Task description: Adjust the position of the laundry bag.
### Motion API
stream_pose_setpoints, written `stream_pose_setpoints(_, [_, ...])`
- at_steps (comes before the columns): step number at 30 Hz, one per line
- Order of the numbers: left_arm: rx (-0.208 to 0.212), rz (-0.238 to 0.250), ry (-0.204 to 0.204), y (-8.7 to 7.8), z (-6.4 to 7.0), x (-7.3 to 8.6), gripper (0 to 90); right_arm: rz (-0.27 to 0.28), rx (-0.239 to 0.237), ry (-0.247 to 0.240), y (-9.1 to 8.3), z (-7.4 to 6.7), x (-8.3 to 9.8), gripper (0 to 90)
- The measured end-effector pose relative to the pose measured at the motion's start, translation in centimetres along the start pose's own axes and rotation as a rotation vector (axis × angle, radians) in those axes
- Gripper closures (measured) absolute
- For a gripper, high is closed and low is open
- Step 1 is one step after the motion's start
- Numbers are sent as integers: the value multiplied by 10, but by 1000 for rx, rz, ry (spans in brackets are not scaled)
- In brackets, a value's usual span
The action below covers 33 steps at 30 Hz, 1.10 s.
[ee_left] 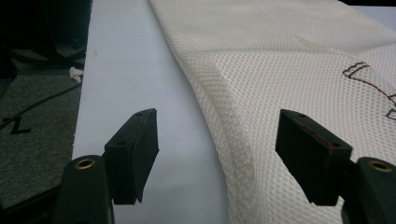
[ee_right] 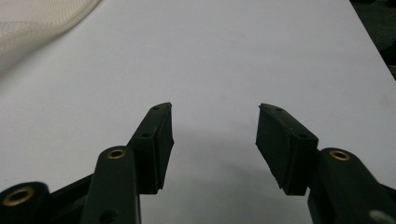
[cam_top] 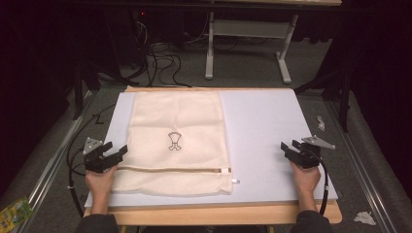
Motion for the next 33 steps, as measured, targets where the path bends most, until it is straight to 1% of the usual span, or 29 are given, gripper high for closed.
stream_pose_setpoints(5, [7,-5,-5,0,-1,0,301,-1,3,-8,0,0,0,460])
stream_pose_setpoints(7, [12,0,-6,0,0,0,306,0,3,-9,0,0,0,456])
stream_pose_setpoints(8, [6,18,12,-2,1,0,316,2,-2,-15,0,-1,0,446])
stream_pose_setpoints(12, [16,26,10,-2,2,-1,313,0,-5,-23,0,-2,-1,441])
stream_pose_setpoints(14, [23,16,19,-2,2,-1,310,-3,-4,-10,0,-1,-1,439])
stream_pose_setpoints(16, [30,6,19,-1,3,-1,294,-12,1,5,1,1,-2,440])
stream_pose_setpoints(17, [29,3,18,0,3,-1,294,-12,1,5,1,1,-2,440])
stream_pose_setpoints(21, [34,-12,11,0,4,-2,292,-19,16,-4,1,0,-2,444])
stream_pose_setpoints(22, [31,-15,4,0,4,-2,292,-18,17,-3,0,0,-3,443])
stream_pose_setpoints(24, [36,-22,-5,0,5,-3,296,-15,13,-5,0,-1,-3,443])
stream_pose_setpoints(25, [33,-23,-4,0,6,-3,296,-16,16,-10,0,-1,-3,444])
stream_pose_setpoints(28, [39,-22,-10,-3,6,-4,303,-10,5,-3,-2,-1,-4,443])
stream_pose_setpoints(30, [39,-32,-9,-4,5,-4,303,-4,2,-7,-3,-2,-5,439])
stream_pose_setpoints(31, [43,-36,-8,-5,5,-4,303,-3,4,-13,-4,-3,-6,431])
stream_pose_setpoints(32, [41,-36,-7,-6,5,-5,303,9,22,-31,-5,-5,-7,437])
stream_pose_setpoints(33, [43,-38,-4,-7,4,-5,303,9,22,-31,-5,-5,-7,437])
Point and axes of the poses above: each handheld gripper's, and its own axes: y roughly forward along the jaws, x roughly out of its underside, z roughly to its right, the point moved 4 cm from there along y, roughly forward along the jaws, and after that the axes turned 1 degree about -x, right-handed, at the moved point
